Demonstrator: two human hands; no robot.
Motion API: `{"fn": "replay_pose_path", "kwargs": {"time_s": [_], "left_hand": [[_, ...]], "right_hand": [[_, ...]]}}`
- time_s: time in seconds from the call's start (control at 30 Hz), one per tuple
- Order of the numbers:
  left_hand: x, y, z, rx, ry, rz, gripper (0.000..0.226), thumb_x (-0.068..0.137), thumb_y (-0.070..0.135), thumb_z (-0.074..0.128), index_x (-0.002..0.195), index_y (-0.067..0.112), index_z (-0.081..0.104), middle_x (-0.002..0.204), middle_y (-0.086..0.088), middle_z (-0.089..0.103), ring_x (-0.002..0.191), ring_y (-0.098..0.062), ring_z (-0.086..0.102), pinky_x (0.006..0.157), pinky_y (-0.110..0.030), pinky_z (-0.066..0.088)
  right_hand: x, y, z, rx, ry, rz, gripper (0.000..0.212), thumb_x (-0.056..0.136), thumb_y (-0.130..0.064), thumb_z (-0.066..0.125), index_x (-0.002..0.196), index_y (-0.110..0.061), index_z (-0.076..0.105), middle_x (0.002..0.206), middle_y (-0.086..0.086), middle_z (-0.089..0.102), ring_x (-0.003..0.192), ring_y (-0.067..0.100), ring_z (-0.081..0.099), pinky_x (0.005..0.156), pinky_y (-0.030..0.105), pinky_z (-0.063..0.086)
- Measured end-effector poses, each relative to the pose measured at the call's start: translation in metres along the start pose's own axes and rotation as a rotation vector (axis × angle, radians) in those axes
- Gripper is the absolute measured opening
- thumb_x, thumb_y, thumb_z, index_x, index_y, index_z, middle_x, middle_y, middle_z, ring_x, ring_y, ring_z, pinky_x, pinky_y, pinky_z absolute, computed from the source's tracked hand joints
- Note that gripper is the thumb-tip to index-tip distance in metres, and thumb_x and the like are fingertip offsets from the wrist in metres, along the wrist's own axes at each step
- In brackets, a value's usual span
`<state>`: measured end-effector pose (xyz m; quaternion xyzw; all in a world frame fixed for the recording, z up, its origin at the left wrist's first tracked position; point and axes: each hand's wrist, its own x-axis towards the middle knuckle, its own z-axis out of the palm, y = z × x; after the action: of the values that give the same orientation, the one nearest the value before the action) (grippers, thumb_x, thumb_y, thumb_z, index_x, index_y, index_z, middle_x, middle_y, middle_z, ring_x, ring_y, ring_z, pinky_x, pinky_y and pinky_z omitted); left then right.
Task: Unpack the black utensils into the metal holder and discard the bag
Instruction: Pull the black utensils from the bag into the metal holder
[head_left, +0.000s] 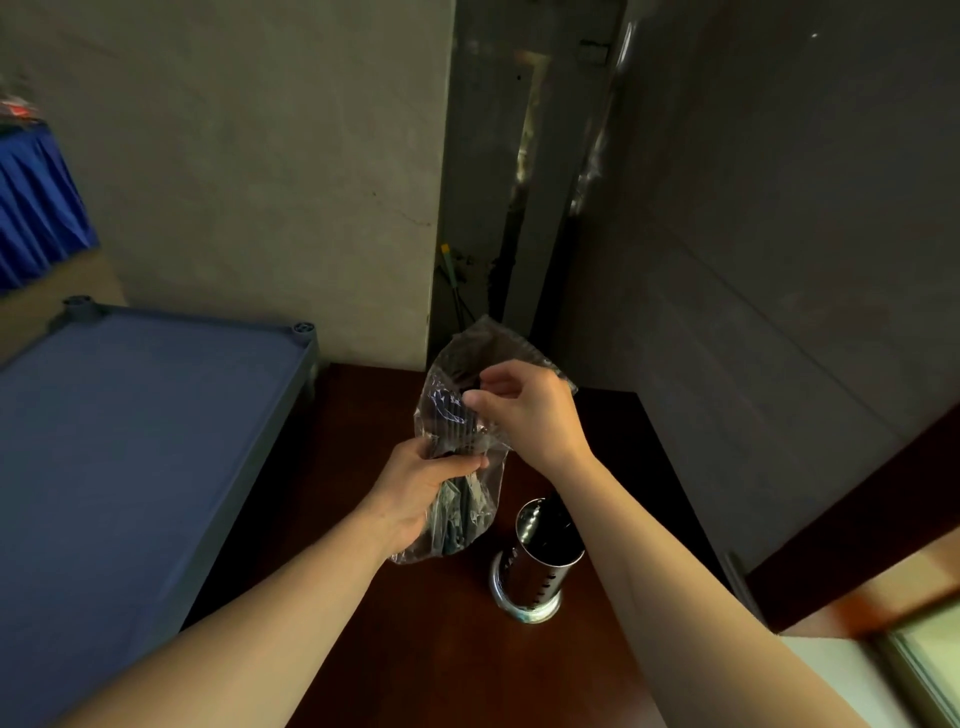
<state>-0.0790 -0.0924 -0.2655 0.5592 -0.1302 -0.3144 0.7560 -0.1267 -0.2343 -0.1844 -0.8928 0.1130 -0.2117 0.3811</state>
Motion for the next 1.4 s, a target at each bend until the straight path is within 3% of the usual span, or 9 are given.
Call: {"fn": "replay_pose_path", "kwargs": {"time_s": [0.1,0.23,0.4,0.57,0.67,0.87,1.07,1.33,1.4], "left_hand": [[-0.003,0.002,-0.005,-0.014,-0.040,-0.015,0.047,0.067,0.013,0.083,0.112,0.004,0.073,0.110,-0.015,0.077,0.110,-0.024,0.071,0.104,-0.040,0.046],[-0.004,0.005,-0.011,0.005,-0.060,-0.021,0.039,0.069,0.015,0.084,0.107,0.010,0.076,0.111,-0.012,0.077,0.110,-0.023,0.071,0.104,-0.040,0.046],[-0.003,0.009,-0.015,0.024,-0.074,0.005,0.023,0.078,0.008,0.082,0.099,0.016,0.079,0.110,-0.011,0.077,0.107,-0.022,0.073,0.095,-0.035,0.049],[-0.004,0.013,-0.016,0.070,-0.060,0.047,0.023,0.082,0.007,0.078,0.101,0.019,0.078,0.107,-0.008,0.078,0.106,-0.018,0.073,0.099,-0.037,0.048],[-0.004,0.014,-0.018,0.099,-0.066,0.075,0.033,0.081,0.008,0.078,0.114,0.013,0.074,0.110,-0.008,0.078,0.109,-0.017,0.071,0.096,-0.034,0.049],[-0.006,0.015,-0.020,0.172,-0.056,0.085,0.027,0.081,0.007,0.077,0.107,0.015,0.076,0.105,-0.008,0.079,0.106,-0.020,0.073,0.089,-0.032,0.054],[-0.008,0.017,-0.017,0.173,-0.093,0.091,0.022,0.079,0.013,0.080,0.100,0.017,0.079,0.105,-0.008,0.079,0.105,-0.020,0.074,0.093,-0.035,0.052],[-0.003,0.021,-0.016,0.150,-0.099,0.076,0.033,0.078,0.006,0.081,0.109,0.019,0.077,0.111,-0.006,0.077,0.109,-0.019,0.072,0.100,-0.038,0.050],[-0.002,0.020,-0.017,0.140,-0.095,0.059,0.038,0.078,0.004,0.080,0.112,0.022,0.076,0.114,-0.004,0.077,0.110,-0.018,0.071,0.099,-0.036,0.050]], "right_hand": [[0.000,-0.003,0.005,0.005,-0.021,0.015,0.043,0.084,-0.036,0.080,0.121,-0.015,0.072,0.101,-0.007,0.071,0.093,0.001,0.064,0.074,0.010,0.048],[0.001,-0.007,0.009,0.003,-0.105,0.013,0.056,0.079,-0.040,0.083,0.127,-0.016,0.068,0.115,-0.002,0.072,0.107,0.009,0.064,0.083,0.020,0.052],[0.002,-0.017,0.016,0.026,-0.139,0.014,0.063,0.074,-0.045,0.086,0.128,-0.023,0.064,0.110,-0.013,0.067,0.094,-0.001,0.061,0.067,0.007,0.046],[0.001,-0.020,0.032,0.023,-0.142,0.035,0.062,0.073,-0.045,0.087,0.126,-0.028,0.059,0.119,-0.003,0.066,0.115,0.020,0.060,0.094,0.041,0.055],[0.000,-0.020,0.039,0.049,-0.134,0.055,0.062,0.072,-0.046,0.086,0.125,-0.030,0.058,0.121,0.000,0.065,0.116,0.022,0.059,0.095,0.044,0.054],[-0.007,-0.017,0.053,0.204,-0.048,0.110,0.030,0.080,-0.028,0.079,0.107,-0.028,0.066,0.101,-0.003,0.071,0.102,0.020,0.065,0.080,0.038,0.061],[-0.008,-0.019,0.050,0.317,0.040,0.111,0.006,0.086,-0.016,0.072,0.091,-0.018,0.070,0.080,0.005,0.075,0.077,0.026,0.073,0.067,0.050,0.060],[0.001,-0.024,0.035,0.395,0.095,0.049,0.004,0.093,-0.014,0.068,0.096,-0.012,0.066,0.079,-0.007,0.075,0.075,0.005,0.072,0.063,0.022,0.056],[0.003,-0.027,0.028,0.499,0.089,0.044,0.004,0.096,-0.010,0.064,0.099,-0.008,0.063,0.082,-0.001,0.078,0.075,0.010,0.076,0.067,0.024,0.060]]}}
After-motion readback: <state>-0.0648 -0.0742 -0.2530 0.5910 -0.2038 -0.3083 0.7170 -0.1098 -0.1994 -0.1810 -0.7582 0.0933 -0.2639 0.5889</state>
